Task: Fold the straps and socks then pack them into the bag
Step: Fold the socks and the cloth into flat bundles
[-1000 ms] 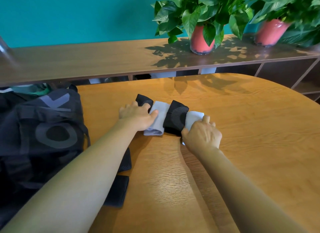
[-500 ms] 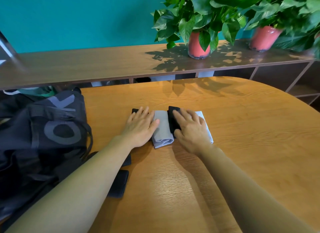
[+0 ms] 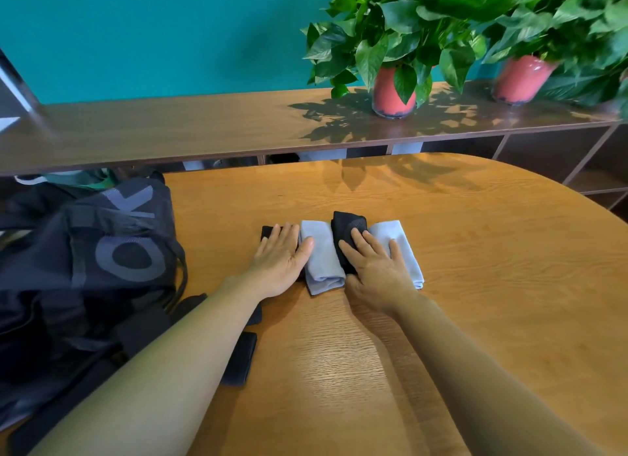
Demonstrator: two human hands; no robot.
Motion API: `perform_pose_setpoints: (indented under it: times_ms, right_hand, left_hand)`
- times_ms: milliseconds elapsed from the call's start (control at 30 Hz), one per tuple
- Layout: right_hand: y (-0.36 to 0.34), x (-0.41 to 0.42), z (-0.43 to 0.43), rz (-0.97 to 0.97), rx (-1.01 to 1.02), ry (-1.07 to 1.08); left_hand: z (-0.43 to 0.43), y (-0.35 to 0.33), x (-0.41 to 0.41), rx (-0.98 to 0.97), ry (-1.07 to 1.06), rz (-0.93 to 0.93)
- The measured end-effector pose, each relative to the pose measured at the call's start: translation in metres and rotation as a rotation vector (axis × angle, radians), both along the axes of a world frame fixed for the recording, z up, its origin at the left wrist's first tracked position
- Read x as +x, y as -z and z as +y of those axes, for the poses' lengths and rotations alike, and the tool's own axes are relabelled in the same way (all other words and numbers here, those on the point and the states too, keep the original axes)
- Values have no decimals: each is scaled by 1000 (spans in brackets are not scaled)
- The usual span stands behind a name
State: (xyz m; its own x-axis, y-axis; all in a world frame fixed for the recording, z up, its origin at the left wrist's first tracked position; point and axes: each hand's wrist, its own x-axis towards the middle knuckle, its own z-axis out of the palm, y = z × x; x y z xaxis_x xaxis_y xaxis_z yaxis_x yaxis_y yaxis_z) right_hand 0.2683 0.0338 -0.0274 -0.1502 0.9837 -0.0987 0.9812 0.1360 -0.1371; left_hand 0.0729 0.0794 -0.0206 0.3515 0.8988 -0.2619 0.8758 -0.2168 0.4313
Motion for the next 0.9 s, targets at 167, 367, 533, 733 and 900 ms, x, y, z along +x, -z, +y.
perform_pose_setpoints:
  times_ms: [167, 367, 533, 733, 900]
  right_hand:
    - [-5, 1, -6, 35, 13, 7]
    - [2, 4, -12, 26, 39, 64]
    - [4, 7, -5, -4, 36, 78]
    - [-1, 9, 1, -6, -23, 81]
    - [-15, 9, -6, 94, -19, 96]
  left_hand:
    - [-10, -5, 4, 119, -87, 50]
    - [-22, -11, 17, 110, -104, 129]
    - [-21, -2, 26, -16, -81, 195]
    - [-16, -10, 27, -28, -66, 162]
    - [-27, -30, 17, 80, -68, 108]
